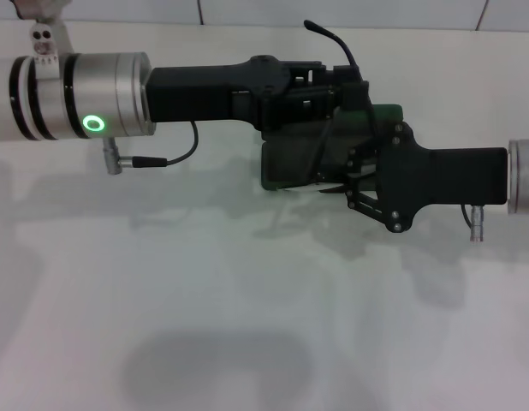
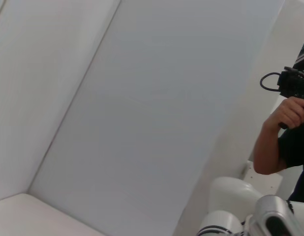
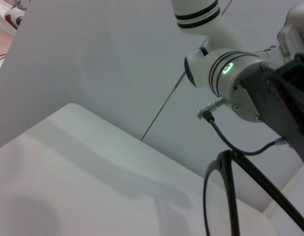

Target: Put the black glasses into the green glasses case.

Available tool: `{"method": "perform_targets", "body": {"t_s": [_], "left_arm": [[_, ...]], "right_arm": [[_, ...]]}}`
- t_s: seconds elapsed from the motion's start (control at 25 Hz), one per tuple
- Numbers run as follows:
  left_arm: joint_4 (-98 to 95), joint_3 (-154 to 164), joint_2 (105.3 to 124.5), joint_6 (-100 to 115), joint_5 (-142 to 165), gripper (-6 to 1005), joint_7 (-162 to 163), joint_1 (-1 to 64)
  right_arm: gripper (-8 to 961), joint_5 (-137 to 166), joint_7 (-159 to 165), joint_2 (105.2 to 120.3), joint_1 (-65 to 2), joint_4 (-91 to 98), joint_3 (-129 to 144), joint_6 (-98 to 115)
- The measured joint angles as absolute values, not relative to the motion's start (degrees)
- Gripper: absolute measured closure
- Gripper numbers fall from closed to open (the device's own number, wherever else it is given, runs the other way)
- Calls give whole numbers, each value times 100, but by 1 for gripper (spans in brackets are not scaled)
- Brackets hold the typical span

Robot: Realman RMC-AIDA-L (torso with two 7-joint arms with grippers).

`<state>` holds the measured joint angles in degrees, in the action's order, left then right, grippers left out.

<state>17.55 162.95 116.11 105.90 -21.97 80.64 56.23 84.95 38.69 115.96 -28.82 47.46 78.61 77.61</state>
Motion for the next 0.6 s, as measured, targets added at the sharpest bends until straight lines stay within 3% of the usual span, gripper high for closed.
{"method": "perform_targets", "body": {"t_s": [0.6], "left_arm": [[1733, 16304, 11718, 9922, -1772, 590, 8420, 5745]], "right_arm": [[811, 8146, 3496, 11592, -2760, 4753, 7840, 7930]]}}
